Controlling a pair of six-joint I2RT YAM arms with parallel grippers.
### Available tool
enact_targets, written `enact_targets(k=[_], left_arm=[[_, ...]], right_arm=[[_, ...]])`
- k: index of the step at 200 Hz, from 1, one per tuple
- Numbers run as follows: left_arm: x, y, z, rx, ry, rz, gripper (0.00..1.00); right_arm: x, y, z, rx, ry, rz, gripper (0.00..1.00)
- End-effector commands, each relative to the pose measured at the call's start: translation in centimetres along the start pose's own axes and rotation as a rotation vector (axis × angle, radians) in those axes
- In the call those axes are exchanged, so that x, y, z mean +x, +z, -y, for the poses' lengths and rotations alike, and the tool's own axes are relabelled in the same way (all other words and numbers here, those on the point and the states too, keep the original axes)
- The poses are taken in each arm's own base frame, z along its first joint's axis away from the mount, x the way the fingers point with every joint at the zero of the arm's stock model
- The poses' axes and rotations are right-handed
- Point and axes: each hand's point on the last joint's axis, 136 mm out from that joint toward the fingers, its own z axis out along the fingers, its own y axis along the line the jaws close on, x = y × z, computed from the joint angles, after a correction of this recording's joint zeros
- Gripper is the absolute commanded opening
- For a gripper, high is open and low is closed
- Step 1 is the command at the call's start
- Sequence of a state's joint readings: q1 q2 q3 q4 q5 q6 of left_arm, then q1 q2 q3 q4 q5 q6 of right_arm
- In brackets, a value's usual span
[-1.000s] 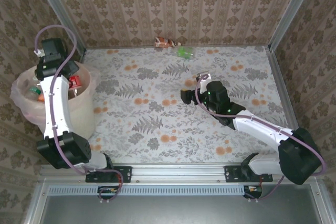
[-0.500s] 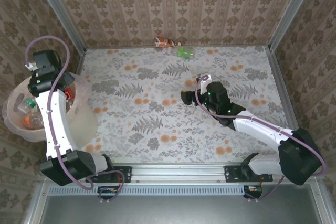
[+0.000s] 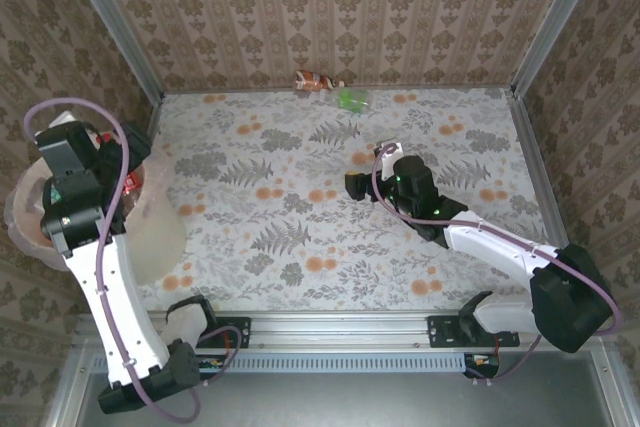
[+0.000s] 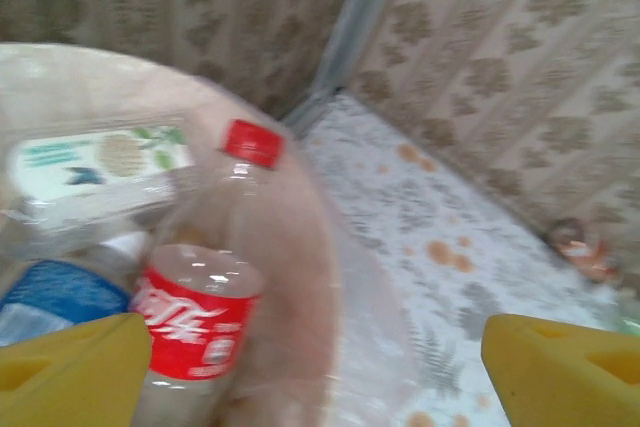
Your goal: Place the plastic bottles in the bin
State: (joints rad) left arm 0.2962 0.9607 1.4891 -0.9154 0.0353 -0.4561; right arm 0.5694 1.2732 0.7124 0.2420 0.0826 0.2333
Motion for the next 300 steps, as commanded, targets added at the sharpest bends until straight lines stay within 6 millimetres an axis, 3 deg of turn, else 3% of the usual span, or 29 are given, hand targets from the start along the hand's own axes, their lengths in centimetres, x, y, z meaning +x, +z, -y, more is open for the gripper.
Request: enact_targets(k=[1,38,45,78,103,129,180,194,202,237,254,284,300], left_arm=[[0.7,-0.3,5.9,0.300,-0.003,-0.037,0.98],[3.7,-1.6,14.1,0.574,0.140,-0.076,1.00],[4.6,-1.6,15.7,0.615,0.167,-0.090,1.00],[9.3,0.6,20.4,0.671,0.267,-0.138,1.00],[12.8,4.2,22.3,0.677,0.208,-0.215,1.00],[15.7,7.8,22.9,0.629,0.175,-0.286,1.00],[19.0,12.1,22.9,0.566,0.182,-0.308,1.00],[19.6,13.1,22.5,0.536,0.186,-0.308,1.00],[20.0,13.6,22.2,0.523,0.191,-0.308,1.00],[21.0,15.1,21.5,0.493,0.203,-0.306,1.00],[21.4,15.8,21.1,0.480,0.205,-0.314,1.00],[22.1,16.8,20.5,0.454,0.210,-0.332,1.00],[22.4,17.1,20.2,0.447,0.203,-0.338,1.00]], right_arm=[[-1.6,0.4,0.8,0.023,-0.008,0.012,1.00],[-3.0,2.3,3.0,0.034,0.048,-0.010,1.00],[-2.5,3.4,3.7,0.044,0.065,-0.045,1.00],[-3.0,7.3,6.5,0.055,0.179,-0.154,1.00],[-4.0,11.4,9.6,0.090,0.229,-0.192,1.00],[-4.4,15.8,13.5,0.113,0.339,-0.281,1.00],[-7.1,24.6,17.8,0.057,0.434,-0.272,1.00],[-8.1,26.4,18.8,0.065,0.455,-0.241,1.00],[-7.7,27.3,19.2,0.063,0.471,-0.241,1.00],[-7.7,30.0,18.7,-0.068,0.590,-0.152,1.00],[-7.6,30.9,17.4,-0.164,0.620,-0.140,1.00],[-7.1,29.9,14.2,-0.270,0.555,-0.221,1.00],[-5.9,28.8,12.8,-0.266,0.510,-0.306,1.00]])
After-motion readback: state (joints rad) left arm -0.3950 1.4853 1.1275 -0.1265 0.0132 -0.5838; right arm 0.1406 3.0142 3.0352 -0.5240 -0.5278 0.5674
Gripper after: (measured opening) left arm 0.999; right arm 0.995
